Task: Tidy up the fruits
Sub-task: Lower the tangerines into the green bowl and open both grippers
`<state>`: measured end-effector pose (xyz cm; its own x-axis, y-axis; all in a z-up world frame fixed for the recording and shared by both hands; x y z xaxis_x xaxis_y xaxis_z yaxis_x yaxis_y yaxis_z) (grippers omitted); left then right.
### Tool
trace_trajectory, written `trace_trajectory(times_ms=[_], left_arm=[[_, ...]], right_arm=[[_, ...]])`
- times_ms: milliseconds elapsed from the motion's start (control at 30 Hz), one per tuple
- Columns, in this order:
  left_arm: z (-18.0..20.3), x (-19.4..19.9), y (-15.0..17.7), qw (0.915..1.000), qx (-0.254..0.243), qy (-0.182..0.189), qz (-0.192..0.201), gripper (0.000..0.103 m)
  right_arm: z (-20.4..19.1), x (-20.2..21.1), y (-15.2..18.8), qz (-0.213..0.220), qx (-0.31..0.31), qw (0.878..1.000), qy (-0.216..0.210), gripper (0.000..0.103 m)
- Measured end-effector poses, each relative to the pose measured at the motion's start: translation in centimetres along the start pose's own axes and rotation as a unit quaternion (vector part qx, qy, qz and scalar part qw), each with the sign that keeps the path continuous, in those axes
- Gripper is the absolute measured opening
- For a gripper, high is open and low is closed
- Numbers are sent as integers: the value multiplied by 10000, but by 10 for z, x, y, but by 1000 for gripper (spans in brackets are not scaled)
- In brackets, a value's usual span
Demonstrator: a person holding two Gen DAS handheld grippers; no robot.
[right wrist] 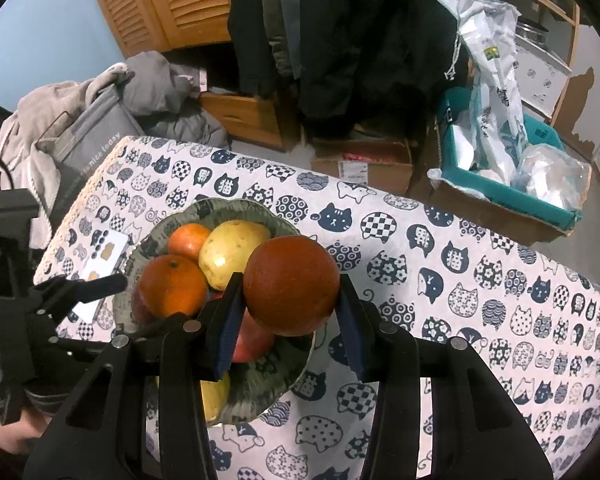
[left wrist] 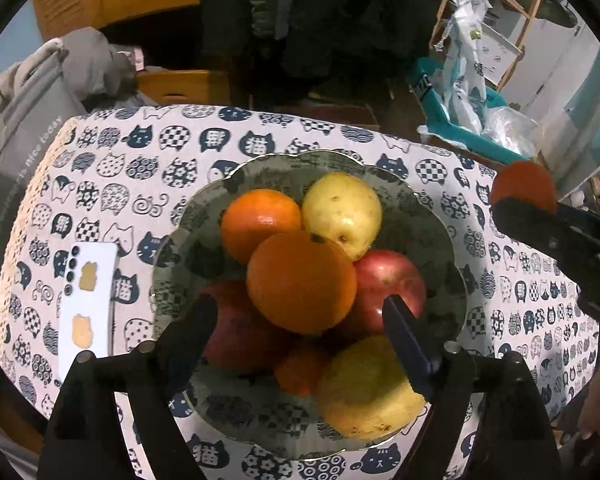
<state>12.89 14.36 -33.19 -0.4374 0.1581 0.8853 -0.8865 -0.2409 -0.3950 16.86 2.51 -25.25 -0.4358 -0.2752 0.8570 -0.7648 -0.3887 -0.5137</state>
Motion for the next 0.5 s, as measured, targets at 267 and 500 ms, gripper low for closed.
trace_trajectory(times_ms=[267,500], left_arm=[[-20,27,-3,9992,181,-186,293,86],[-39,39,0,9981,439,-243,346,86]], right_arm=[[-7,-32,0,-280,-36,9995,-169,44],[-18,-55,9,-578,9,9977,-340,45]])
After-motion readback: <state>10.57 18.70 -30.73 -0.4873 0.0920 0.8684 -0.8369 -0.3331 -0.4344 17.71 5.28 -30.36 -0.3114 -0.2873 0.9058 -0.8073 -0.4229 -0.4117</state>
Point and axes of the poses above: each gripper's, at about its wrist camera, not at the fingertips, and x roughly against the way its jaws point, z to its right, y to its underside, the point moved 10 cm from there along -x, roughly the way its jaws point, and after that the axes turned 8 degrees about y, right-handed, at the moved point
